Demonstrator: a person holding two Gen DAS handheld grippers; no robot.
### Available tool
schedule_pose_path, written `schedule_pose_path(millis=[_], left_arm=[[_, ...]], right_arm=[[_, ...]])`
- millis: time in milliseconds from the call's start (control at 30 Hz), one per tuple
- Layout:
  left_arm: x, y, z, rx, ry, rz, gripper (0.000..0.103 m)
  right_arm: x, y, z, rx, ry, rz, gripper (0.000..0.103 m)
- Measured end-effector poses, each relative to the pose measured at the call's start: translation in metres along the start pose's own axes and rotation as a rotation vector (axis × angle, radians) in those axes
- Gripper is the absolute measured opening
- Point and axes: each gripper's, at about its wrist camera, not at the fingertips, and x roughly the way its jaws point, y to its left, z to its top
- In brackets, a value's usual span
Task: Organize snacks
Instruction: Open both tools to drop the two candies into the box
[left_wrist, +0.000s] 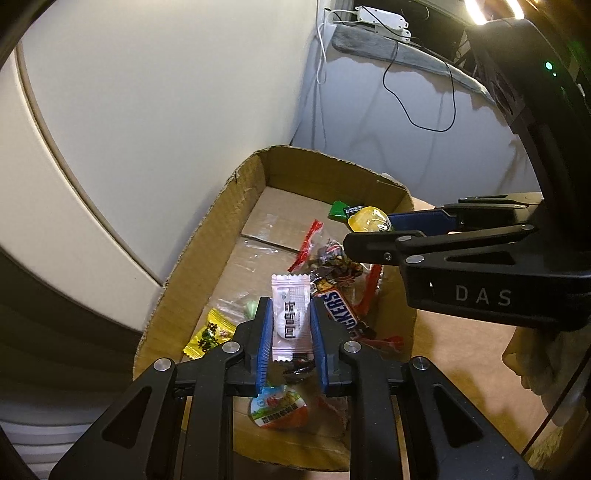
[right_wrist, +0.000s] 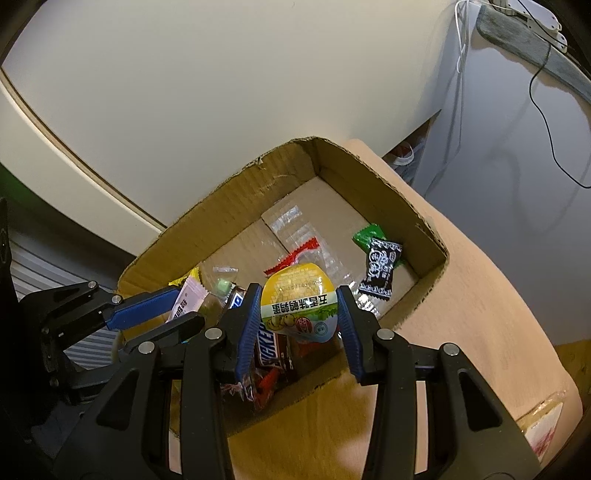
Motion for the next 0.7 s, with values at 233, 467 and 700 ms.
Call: schedule_pose_path(millis=[233,467,700], left_arm=[[0.0,0.005,-0.001,-0.011,-0.003,0.014,0.039],[-0.001,0.003,-0.002,-0.006,-0.009,0.036,0.062],[0.0,-0.002,0.0,0.0,-0.002,0.052,0.067]], right_arm=[[-0.003,0.005,0.005,-0.017,-0.018,-0.014,0.069],[-0.007,0.0,0.006,-0.003,-0.027,-0.037,0.076],[-0.02,-0.011,0.002,0.023,-0.043,-0.054,0.078]])
